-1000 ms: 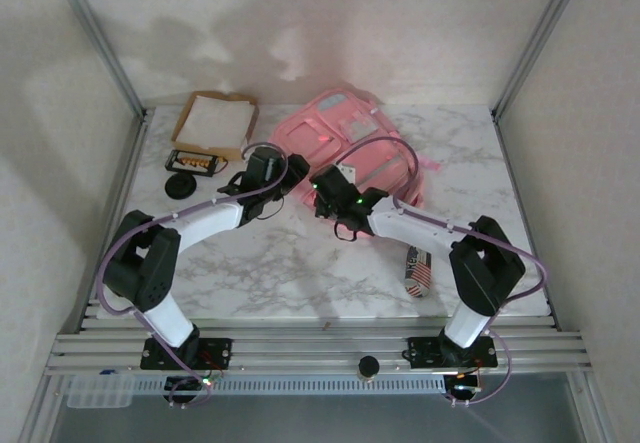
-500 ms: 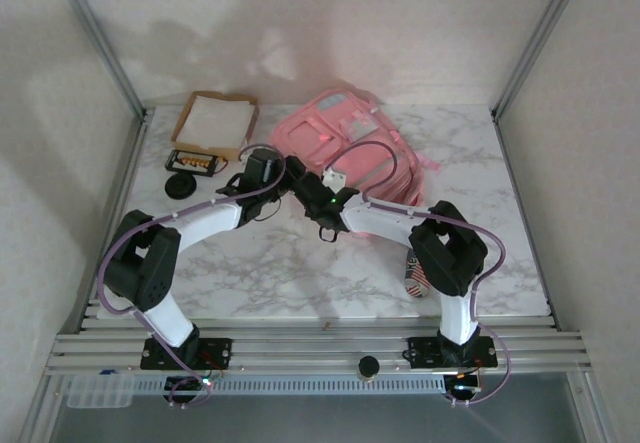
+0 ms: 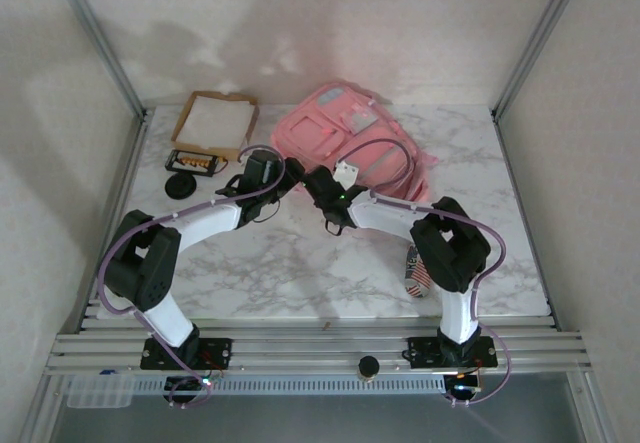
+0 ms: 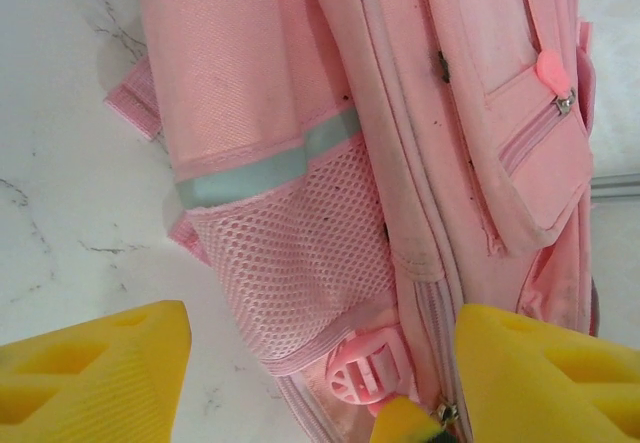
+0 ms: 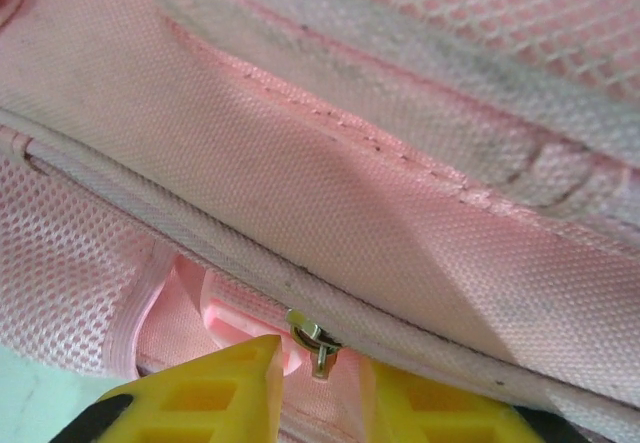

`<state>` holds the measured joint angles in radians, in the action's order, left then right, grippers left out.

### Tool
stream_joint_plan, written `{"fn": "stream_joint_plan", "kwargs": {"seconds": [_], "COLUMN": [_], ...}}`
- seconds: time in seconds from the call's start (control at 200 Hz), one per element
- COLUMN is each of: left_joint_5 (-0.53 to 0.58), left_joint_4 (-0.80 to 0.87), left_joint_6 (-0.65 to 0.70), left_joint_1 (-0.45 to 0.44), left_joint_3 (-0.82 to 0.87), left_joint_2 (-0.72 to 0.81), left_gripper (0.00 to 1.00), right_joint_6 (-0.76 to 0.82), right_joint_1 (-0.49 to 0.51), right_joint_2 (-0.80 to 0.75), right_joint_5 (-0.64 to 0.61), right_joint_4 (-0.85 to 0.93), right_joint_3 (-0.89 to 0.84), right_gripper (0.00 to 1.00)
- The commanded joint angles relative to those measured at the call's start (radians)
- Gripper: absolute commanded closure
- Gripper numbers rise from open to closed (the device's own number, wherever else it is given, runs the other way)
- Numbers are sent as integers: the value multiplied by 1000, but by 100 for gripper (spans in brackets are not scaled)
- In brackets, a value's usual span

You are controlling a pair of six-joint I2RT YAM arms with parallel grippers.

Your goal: Pack books, pencil case, and school supplies into a backpack

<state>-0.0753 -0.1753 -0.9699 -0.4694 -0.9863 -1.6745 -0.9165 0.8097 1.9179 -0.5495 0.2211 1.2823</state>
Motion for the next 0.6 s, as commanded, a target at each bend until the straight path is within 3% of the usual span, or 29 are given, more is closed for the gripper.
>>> {"fn": "stream_joint_plan", "kwargs": {"seconds": [0.0, 0.115, 0.376, 0.596], "left_joint_5": [9, 2, -25, -42], "left_joint_4": [-8, -12, -30, -48], "left_joint_6": [-4, -2, -27, -87], "left_joint_1": [3, 2, -6, -32], "left_joint_3": [12, 11, 3, -62], "left_joint_2": [15, 9, -2, -70], "left_gripper": [30, 30, 29, 30], "right_joint_6": [40, 114, 143, 149], "right_joint_1": [-32, -31, -33, -34], "right_joint_2": [6, 1, -32, -87], "right_joint_5": [-58, -53, -43, 88], "right_joint_4": [-124, -199, -146, -35], "right_joint_3": [-7, -20, -15, -28], "right_gripper": [78, 84, 99, 100]}}
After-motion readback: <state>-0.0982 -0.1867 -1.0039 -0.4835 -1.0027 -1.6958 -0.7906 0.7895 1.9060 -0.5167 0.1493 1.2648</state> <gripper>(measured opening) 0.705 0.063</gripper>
